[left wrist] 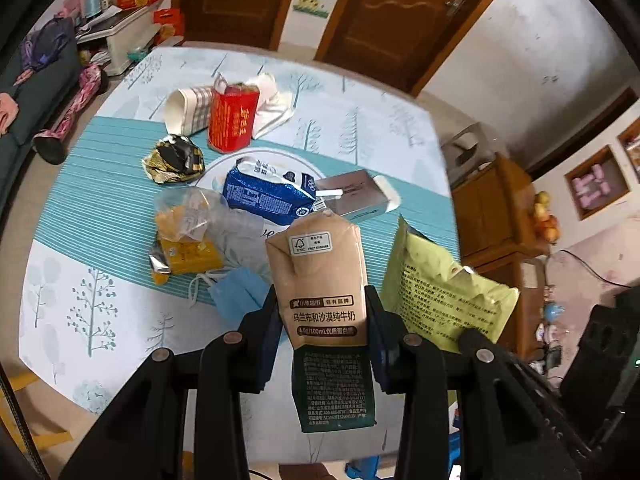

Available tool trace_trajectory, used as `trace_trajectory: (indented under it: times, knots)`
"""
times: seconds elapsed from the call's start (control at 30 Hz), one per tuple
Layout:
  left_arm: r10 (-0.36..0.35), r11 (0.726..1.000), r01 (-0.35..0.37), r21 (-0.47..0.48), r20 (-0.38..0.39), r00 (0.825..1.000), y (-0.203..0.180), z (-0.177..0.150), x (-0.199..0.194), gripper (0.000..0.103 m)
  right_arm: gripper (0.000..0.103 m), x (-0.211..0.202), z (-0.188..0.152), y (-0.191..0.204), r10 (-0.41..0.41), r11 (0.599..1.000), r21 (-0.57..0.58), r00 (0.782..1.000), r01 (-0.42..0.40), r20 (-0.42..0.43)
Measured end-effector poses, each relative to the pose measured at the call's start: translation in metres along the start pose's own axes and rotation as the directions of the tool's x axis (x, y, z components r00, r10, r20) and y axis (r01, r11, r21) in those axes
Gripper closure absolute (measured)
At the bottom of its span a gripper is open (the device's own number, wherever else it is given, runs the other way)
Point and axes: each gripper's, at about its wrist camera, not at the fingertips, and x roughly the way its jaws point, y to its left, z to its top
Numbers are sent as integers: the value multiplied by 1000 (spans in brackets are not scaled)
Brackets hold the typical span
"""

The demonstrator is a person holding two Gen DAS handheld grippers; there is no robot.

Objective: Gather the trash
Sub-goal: 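Carry the milk carton and yellow-green bag with both grippers over the bin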

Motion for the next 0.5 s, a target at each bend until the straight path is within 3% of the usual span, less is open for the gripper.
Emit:
trace_trajectory:
  times: [0.27, 0.5]
  knots:
    - [-98, 988, 100, 120, -23, 995, 28, -36, -51, 66, 100, -30, -56, 49, -45, 996, 77, 993, 37, 109]
    - [-129, 942, 150, 299, -88, 988, 65, -100, -82, 66, 100, -43, -143, 107, -111, 984, 159, 973, 79, 203]
